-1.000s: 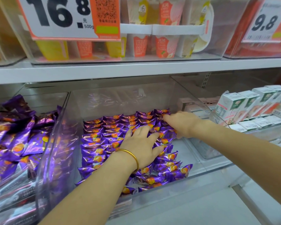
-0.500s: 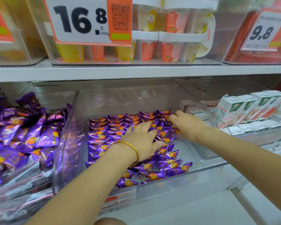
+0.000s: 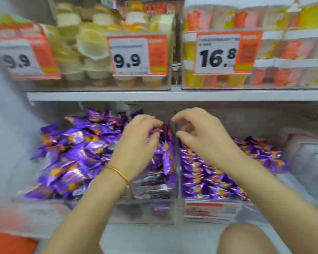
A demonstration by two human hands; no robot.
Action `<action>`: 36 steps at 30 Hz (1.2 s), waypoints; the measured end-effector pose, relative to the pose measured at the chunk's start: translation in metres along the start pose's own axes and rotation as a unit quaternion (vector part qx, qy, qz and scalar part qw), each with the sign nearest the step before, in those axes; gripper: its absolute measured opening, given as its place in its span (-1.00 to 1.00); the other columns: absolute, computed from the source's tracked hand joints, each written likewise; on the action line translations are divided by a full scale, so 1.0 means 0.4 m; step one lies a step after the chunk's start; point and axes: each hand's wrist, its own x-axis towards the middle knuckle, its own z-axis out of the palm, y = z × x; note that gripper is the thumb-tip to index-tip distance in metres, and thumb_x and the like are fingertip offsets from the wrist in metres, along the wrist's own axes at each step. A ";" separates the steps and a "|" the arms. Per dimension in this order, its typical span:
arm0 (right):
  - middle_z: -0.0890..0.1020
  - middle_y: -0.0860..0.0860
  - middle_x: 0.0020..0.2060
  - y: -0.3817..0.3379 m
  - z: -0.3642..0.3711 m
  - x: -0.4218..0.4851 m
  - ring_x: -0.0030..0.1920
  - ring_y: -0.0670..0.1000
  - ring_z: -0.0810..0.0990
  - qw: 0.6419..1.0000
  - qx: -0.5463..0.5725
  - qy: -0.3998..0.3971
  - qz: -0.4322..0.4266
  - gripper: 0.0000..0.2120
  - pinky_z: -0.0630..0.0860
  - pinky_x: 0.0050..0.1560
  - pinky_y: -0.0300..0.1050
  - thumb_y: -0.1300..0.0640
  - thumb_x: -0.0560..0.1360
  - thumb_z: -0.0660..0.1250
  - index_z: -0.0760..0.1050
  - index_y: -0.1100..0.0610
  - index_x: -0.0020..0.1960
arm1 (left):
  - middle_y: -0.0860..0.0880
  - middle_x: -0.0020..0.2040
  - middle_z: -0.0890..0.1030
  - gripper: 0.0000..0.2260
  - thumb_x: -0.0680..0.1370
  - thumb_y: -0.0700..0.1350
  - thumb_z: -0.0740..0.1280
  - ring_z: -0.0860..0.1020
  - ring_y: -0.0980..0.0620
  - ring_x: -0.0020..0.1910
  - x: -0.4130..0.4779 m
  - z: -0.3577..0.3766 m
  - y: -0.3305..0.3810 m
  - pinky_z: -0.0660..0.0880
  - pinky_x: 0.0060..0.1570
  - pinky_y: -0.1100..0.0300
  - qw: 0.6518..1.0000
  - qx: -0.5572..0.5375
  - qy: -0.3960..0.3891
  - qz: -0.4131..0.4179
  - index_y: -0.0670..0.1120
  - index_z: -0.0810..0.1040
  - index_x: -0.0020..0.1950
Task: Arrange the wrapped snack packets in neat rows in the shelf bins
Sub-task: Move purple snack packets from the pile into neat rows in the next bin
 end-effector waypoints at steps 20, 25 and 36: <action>0.46 0.15 0.15 -0.049 0.242 0.158 0.14 0.21 0.49 0.908 -0.307 -0.284 0.017 -0.46 0.31 -0.09 -0.02 -0.02 0.42 0.42 0.27 0.07 0.30 | 0.04 0.10 0.38 -0.67 0.52 -0.36 0.23 0.48 0.03 0.11 -0.073 -0.030 -0.156 0.37 0.17 0.24 0.989 -0.075 -0.041 -0.118 -0.12 0.52 0.24; 0.55 0.03 -0.04 -0.050 0.227 0.150 0.01 0.14 0.48 0.939 -0.245 -0.241 0.003 -0.74 0.31 -0.14 -0.09 0.03 0.46 0.31 0.41 0.07 0.12 | 0.04 0.12 0.39 -0.64 0.51 -0.36 0.22 0.47 0.09 0.10 -0.093 -0.033 -0.154 0.41 0.11 0.30 0.984 -0.112 -0.050 -0.131 -0.10 0.50 0.25; 0.49 0.00 -0.38 -0.076 0.167 0.119 -0.39 -0.09 0.40 0.978 0.131 -0.146 0.065 -0.87 0.39 -0.30 -0.19 0.16 0.45 0.22 0.50 -0.02 -0.09 | 0.03 0.09 0.56 -0.63 0.48 -0.12 0.39 0.48 0.06 0.02 -0.087 -0.030 -0.143 0.31 -0.08 0.31 0.992 -0.056 -0.014 -0.113 -0.03 0.45 0.28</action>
